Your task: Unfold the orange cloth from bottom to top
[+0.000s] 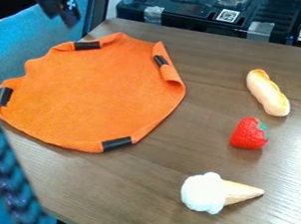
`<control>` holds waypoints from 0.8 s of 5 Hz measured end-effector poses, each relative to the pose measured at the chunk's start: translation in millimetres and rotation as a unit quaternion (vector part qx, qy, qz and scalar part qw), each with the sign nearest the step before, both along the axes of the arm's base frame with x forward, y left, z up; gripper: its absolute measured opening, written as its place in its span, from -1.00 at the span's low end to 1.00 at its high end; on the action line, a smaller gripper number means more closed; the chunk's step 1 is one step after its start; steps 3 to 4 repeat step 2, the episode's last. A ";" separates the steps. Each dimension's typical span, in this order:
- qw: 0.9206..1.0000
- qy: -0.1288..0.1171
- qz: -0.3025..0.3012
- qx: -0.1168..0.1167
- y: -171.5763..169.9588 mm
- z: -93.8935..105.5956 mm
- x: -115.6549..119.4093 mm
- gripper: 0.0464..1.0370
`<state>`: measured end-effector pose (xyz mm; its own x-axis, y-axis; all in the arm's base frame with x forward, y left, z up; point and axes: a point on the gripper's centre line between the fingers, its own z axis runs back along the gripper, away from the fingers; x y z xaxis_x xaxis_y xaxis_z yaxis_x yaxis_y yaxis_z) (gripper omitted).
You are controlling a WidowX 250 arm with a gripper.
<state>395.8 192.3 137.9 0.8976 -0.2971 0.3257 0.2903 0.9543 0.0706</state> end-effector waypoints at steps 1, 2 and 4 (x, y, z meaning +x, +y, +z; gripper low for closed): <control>0.997 0.066 -0.015 0.045 -41.3 -13.1 -17.3 0.92; 0.994 0.096 0.012 0.052 -60.6 -50.0 -31.5 0.92; 0.994 0.096 0.012 0.052 -60.6 -50.0 -31.5 0.92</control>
